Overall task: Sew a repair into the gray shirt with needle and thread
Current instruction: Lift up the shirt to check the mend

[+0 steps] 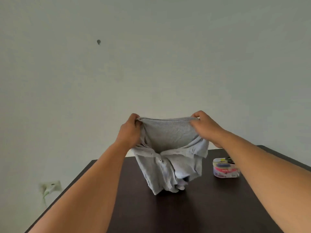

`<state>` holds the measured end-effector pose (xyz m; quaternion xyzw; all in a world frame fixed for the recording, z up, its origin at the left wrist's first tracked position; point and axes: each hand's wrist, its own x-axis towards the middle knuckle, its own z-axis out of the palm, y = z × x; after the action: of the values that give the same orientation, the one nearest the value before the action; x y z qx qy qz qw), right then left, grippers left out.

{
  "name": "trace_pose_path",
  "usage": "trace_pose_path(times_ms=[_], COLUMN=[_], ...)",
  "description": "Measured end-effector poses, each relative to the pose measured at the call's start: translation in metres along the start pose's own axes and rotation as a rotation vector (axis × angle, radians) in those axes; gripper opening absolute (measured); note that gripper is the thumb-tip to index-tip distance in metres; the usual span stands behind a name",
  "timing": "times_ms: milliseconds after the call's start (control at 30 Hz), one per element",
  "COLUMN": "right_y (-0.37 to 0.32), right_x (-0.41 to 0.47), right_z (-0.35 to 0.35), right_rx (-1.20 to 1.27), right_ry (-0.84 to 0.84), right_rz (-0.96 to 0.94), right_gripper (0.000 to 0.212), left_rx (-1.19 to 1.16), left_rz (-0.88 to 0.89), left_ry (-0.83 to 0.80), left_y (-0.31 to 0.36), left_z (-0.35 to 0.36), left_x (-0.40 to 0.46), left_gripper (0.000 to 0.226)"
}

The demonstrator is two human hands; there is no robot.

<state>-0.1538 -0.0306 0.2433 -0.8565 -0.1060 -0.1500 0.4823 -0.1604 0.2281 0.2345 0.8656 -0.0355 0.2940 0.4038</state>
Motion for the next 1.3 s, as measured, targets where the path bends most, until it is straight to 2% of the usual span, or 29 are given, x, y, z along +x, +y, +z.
trace_pose_path(times_ms=[100, 200, 300, 367, 433, 533, 600, 667, 733, 833, 933, 1033, 1100, 1167, 1300], right_y=[-0.019, -0.032, -0.038, -0.038, -0.038, -0.032, -0.026, -0.021, -0.016, -0.002, 0.010, 0.016, 0.018, 0.017, 0.017], right_x=[-0.008, -0.014, -0.017, -0.020, -0.022, -0.021, -0.018, -0.016, -0.015, -0.010, -0.004, 0.005, 0.009, 0.012, 0.025], right_z=[-0.032, -0.052, -0.056, -0.052, -0.047, -0.041, -0.039, -0.039, -0.039, -0.042, -0.043, -0.042, -0.041, -0.042, -0.038], right_rx=[-0.195, -0.478, -0.532, -0.514, -0.498, -0.334, -0.182, -0.077, -0.005, 0.022, 0.055, 0.026, 0.098, 0.064, -0.299], right_ry=[-0.137, -0.125, -0.029, 0.017, 0.035, 0.012, -0.022, -0.046, -0.032, -0.029, -0.119, -0.263, -0.429, -0.516, -0.326], right_rz=[-0.009, -0.089, -0.141, -0.135, -0.093, 0.008, 0.092, 0.149, 0.152, 0.149, 0.202, 0.291, 0.364, 0.338, 0.177], right_gripper=[0.038, 0.048, 0.039, 0.022, 0.012, 0.016, 0.016, 0.012, 0.022, 0.034, 0.043, 0.025, 0.022, 0.018, 0.021], left_rx=[0.158, 0.312, 0.329, 0.330, 0.220, -0.242, -0.499, -0.631, -0.661, -0.540, -0.392, -0.135, 0.128, 0.328, 0.494], left_rz=[0.086, 0.147, 0.095, 0.049, -0.011, -0.194, -0.253, -0.275, -0.293, -0.292, -0.300, -0.293, -0.267, -0.223, -0.114], left_ry=[-0.109, -0.241, -0.346, -0.333, -0.303, -0.313, -0.316, -0.316, -0.297, -0.326, -0.416, -0.598, -0.693, -0.676, -0.487], left_y=[0.009, 0.015, 0.019, 0.021, 0.017, 0.011, 0.010, 0.007, 0.003, -0.010, -0.024, -0.034, -0.039, -0.047, -0.062], left_z=[-0.031, -0.056, -0.068, -0.071, -0.070, -0.061, -0.053, -0.042, -0.036, -0.033, -0.037, -0.041, -0.041, -0.039, -0.029], left_x=[0.004, 0.003, -0.006, -0.014, -0.020, -0.027, -0.030, -0.029, -0.027, -0.017, -0.010, -0.003, 0.003, 0.011, 0.032], left_gripper=[0.026, 0.019, 0.006, 0.019, 0.022, 0.019, 0.019, 0.018, 0.019, 0.035, 0.068, 0.080, 0.075, 0.063, 0.022])
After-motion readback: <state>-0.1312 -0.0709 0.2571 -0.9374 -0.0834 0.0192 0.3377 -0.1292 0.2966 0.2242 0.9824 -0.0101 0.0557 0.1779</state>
